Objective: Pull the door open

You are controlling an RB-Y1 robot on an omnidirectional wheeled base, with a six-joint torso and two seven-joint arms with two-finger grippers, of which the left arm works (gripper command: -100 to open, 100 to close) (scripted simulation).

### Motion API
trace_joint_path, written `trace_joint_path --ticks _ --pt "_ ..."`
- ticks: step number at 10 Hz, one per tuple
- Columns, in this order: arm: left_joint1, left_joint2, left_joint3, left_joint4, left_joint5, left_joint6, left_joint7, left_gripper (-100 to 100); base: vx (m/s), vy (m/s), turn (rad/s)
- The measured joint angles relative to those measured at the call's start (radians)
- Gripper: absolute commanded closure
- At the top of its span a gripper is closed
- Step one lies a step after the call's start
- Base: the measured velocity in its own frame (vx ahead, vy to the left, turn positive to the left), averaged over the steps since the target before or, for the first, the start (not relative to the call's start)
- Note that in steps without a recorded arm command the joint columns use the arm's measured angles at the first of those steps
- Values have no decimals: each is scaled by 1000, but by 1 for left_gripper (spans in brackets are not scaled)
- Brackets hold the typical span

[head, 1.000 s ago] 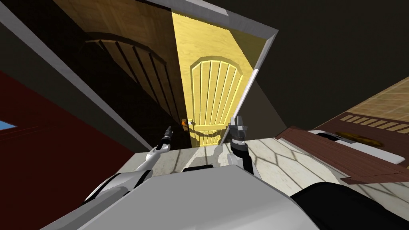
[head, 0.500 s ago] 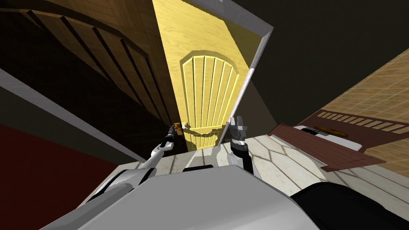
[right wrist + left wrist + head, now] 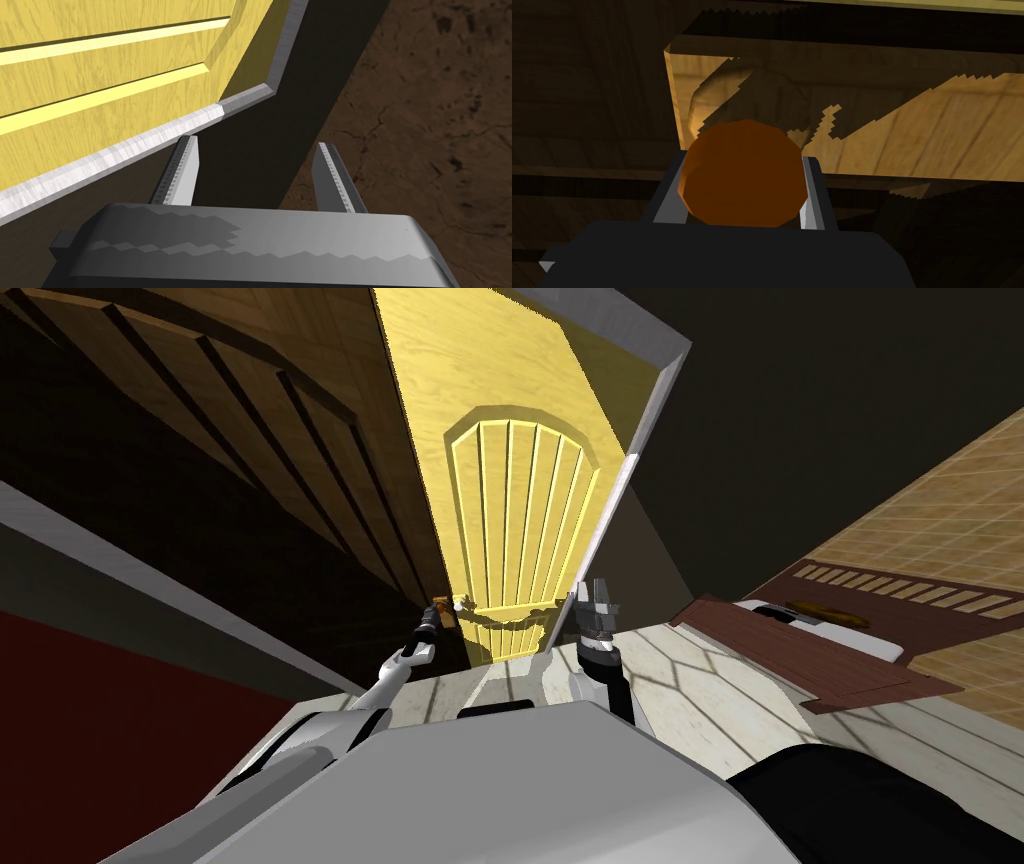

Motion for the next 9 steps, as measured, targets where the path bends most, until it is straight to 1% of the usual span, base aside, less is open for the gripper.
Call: trace_joint_path --ticks 1,2,3,4,5,6,7,8,9 --pt "1 -1 -1 1 0 0 0 100 0 0 0" --pt "2 -1 -1 1 0 1 0 100 -135 104 181" --pt "6 9 5 13 1 -7 0 100 -193 129 149" --pt "15 23 9 26 3 -12 4 -100 -177 54 55" --pt "18 28 9 27 4 -12 7 -100 -194 3 21" --pt "18 28 7 23 3 -9 8 -100 -184 -29 -11" --pt "16 28 3 22 2 -7 11 -100 -200 -74 -26" --pt "18 24 -2 10 1 -1 13 -100 -198 -80 -32" --pt "6 21 -9 18 -1 0 16 -100 -182 -68 -60"
